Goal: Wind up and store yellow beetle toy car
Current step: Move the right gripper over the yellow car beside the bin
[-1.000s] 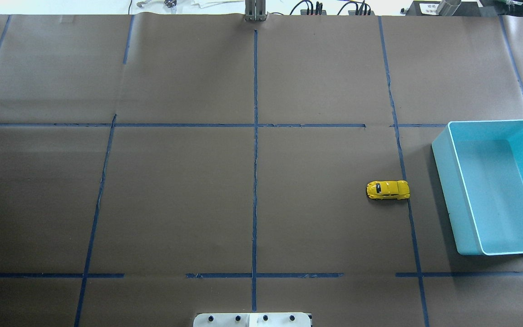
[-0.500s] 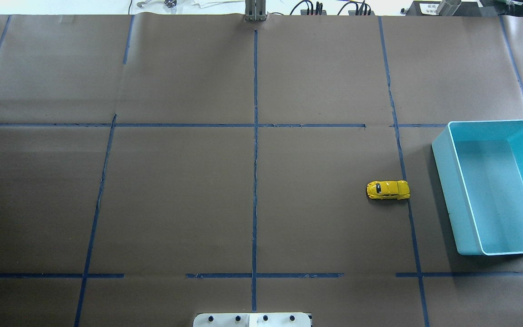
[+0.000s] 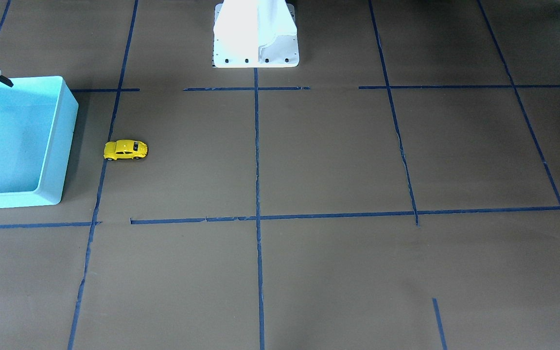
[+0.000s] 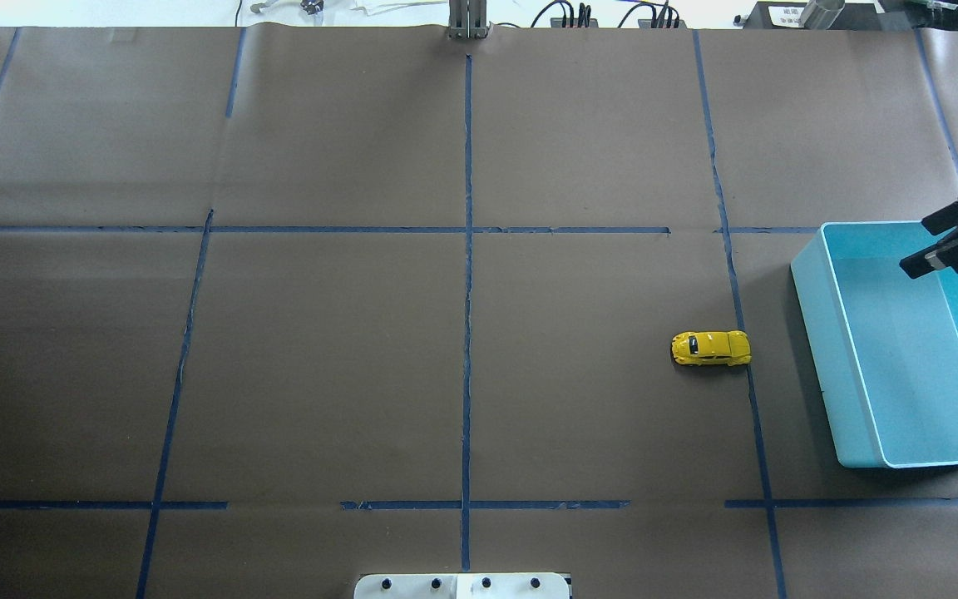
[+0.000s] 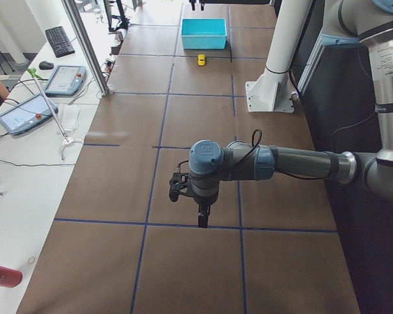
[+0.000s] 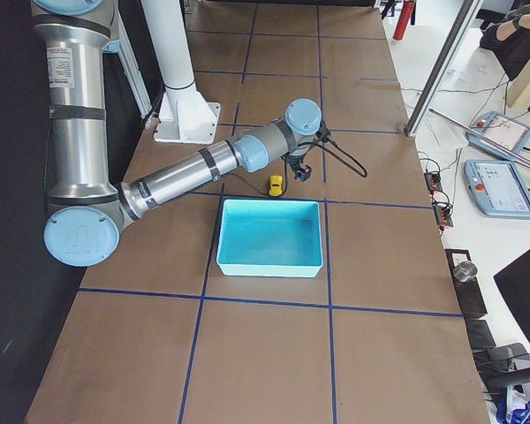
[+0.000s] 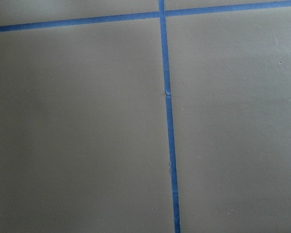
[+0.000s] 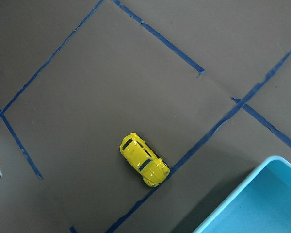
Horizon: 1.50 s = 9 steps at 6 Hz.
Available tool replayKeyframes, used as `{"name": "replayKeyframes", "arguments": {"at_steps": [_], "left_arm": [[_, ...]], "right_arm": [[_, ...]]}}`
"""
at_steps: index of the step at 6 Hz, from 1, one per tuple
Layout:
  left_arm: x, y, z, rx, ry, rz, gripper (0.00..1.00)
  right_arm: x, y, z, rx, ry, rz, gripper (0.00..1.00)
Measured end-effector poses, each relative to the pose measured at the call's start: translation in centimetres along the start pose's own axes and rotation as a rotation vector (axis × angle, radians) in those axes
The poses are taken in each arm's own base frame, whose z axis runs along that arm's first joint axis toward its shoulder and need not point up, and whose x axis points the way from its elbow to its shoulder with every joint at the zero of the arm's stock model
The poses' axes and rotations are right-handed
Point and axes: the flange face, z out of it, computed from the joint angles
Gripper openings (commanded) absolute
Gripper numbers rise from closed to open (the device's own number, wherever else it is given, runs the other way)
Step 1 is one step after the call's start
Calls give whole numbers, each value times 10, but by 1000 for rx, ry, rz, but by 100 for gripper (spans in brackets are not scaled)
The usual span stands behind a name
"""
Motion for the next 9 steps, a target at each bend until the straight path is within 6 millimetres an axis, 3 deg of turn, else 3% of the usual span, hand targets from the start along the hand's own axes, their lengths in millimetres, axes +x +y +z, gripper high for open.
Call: {"name": "replayKeyframes", "arguments": {"at_steps": [3,7,9], "left_arm": [[-3,-1,2,-3,1,-7,100],[-1,-3,0,2,1,-1,100],[-1,-4,1,3,1,2,100]], "right_arm": [[-48,-26,43,-76,130,-338,100],[-117,-27,154,-244,276,-610,100],[-136,-16,201,-315,302,-676,100]]}}
